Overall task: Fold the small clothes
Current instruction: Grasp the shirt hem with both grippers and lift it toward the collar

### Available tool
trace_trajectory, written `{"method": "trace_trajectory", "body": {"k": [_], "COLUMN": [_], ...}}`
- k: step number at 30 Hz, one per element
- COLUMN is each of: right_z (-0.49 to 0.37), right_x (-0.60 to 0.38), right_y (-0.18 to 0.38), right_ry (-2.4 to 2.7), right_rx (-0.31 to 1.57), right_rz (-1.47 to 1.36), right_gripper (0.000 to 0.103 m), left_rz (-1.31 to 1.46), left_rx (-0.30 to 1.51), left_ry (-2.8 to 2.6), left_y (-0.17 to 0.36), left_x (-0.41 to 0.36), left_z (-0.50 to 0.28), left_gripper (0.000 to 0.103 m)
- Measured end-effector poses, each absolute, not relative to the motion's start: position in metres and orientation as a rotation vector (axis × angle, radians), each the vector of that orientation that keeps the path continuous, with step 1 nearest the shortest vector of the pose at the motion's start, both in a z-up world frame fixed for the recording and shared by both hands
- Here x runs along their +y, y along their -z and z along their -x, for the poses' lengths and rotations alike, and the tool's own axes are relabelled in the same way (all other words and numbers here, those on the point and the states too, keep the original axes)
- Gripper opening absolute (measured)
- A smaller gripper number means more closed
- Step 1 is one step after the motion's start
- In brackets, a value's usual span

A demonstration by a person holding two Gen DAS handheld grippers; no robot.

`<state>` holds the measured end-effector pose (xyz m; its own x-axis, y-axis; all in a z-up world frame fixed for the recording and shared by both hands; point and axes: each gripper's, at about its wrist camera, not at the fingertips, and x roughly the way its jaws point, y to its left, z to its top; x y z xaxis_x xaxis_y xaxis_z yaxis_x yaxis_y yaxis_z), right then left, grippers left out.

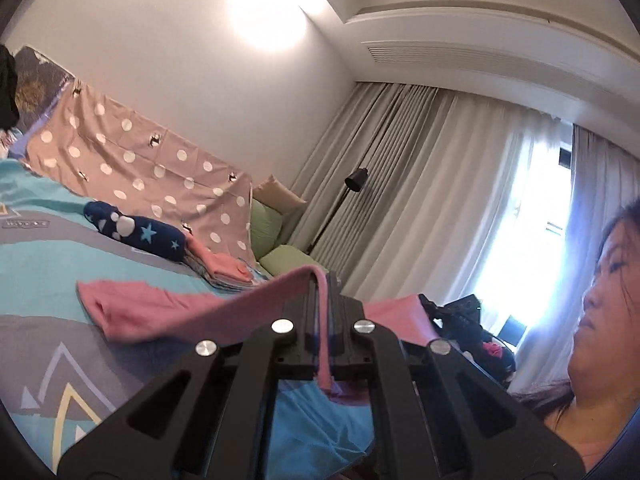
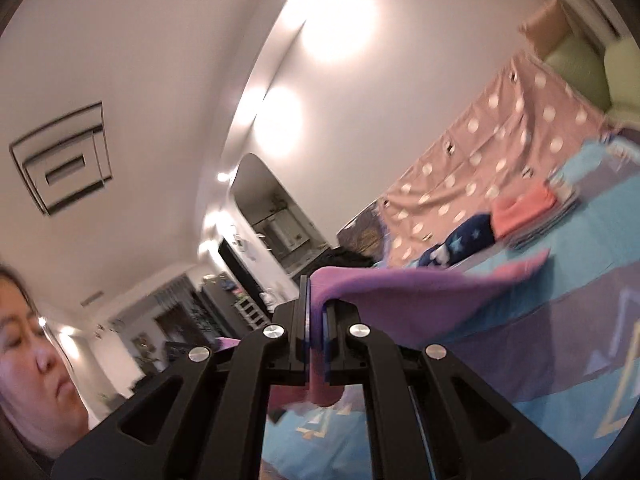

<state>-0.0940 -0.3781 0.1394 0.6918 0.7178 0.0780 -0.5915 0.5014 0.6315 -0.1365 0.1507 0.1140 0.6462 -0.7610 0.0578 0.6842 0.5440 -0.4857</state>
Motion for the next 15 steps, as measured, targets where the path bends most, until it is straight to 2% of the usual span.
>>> {"method": "trace_trajectory", "body": {"k": [7,15], "right_z": [0.074,0.044], "right_x": [-0.389,-0.389], "right_y": [-0.1,-0.088], "right_ry": [-0.77,-0.768], "right_rx": [0.304,0.343], "right_rz": [-0.755,-0.792], "right_gripper": [0.004,0.007], "left_rz": [0.552,0.595], "left_rx": [0.241,0.289], "left_ry": [0.814,0.776], "left_y": [-0.096,-0.091], "left_x": [0.148,0.149], "left_z": [0.127,0.104], "left_gripper": [0.002,0.002]}}
